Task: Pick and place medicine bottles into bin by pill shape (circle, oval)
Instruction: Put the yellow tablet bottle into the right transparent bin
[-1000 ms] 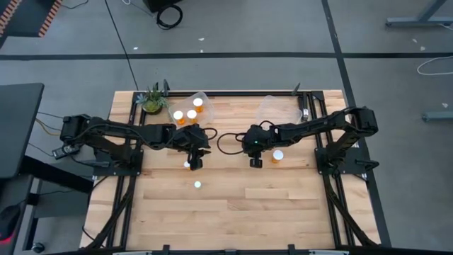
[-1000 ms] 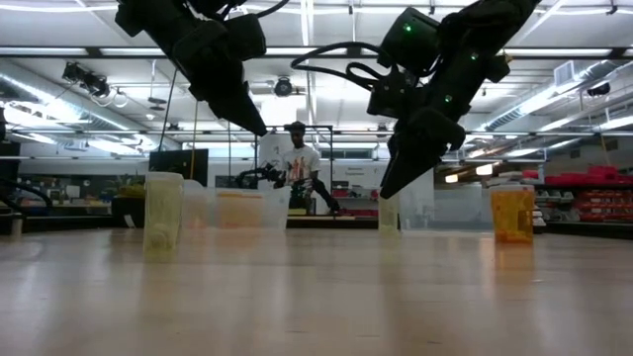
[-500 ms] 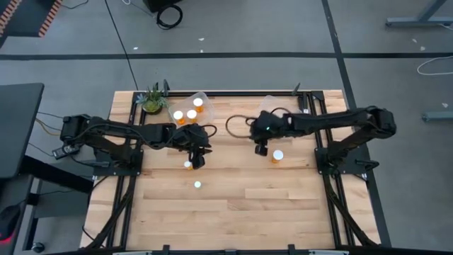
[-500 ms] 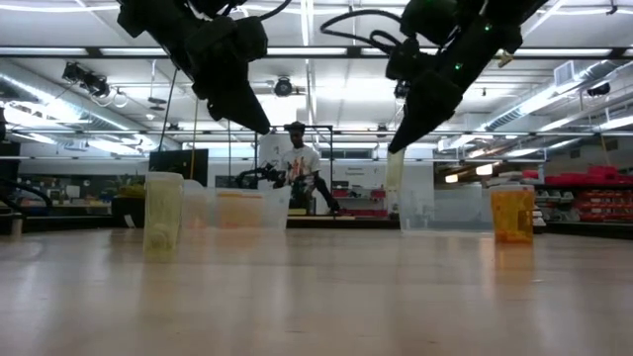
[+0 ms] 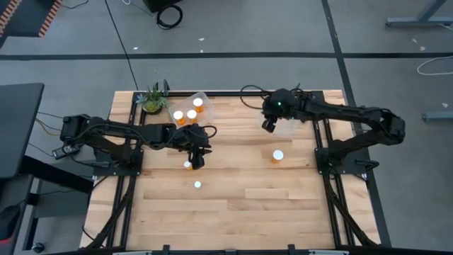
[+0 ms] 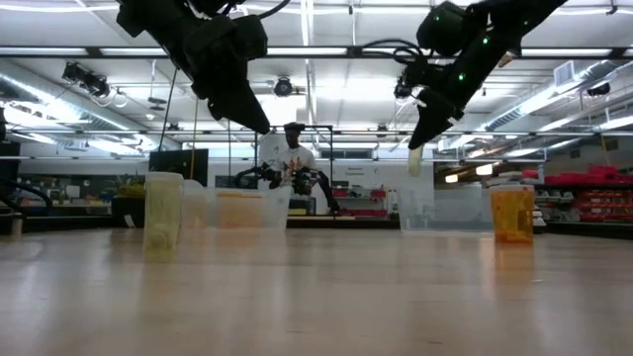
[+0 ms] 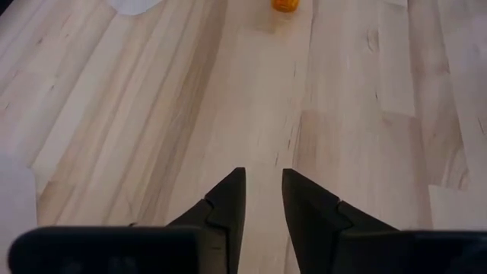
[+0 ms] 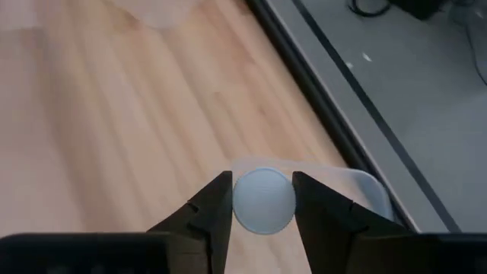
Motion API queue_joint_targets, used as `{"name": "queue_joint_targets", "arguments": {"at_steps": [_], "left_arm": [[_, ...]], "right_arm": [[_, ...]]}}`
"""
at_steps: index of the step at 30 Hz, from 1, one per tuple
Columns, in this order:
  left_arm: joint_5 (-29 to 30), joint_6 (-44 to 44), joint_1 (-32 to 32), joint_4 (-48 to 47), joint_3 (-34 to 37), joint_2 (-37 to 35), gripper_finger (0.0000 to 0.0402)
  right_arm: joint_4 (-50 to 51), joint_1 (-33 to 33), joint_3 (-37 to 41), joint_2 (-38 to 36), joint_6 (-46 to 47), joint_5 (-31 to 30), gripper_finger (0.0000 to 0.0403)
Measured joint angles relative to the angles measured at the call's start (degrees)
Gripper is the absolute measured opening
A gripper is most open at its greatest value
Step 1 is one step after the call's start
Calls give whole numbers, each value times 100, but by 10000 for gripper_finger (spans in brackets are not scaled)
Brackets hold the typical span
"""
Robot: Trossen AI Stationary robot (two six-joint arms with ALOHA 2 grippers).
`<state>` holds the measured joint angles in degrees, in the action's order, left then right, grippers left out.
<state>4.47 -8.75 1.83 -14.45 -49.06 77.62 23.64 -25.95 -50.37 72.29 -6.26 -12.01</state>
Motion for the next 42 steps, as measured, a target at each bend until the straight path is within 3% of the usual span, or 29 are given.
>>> {"name": "queue_joint_targets", "arguments": {"at_steps": [14, 23, 35, 42], "left_arm": [[1, -127, 0, -1, -1, 0, 96], [1, -118, 0, -1, 0, 0, 97], [2, -111, 0, -1, 0, 0, 100], [2, -107, 0, -7, 0, 0, 94]], "right_arm": [[-358, -1346, 107, 734, -111, 448, 138], [-855, -1602, 251, 1316, -104, 520, 138], [-891, -1718, 251, 1569, -37, 705, 139], [-821, -1716, 258, 1568, -103, 717, 169]]}}
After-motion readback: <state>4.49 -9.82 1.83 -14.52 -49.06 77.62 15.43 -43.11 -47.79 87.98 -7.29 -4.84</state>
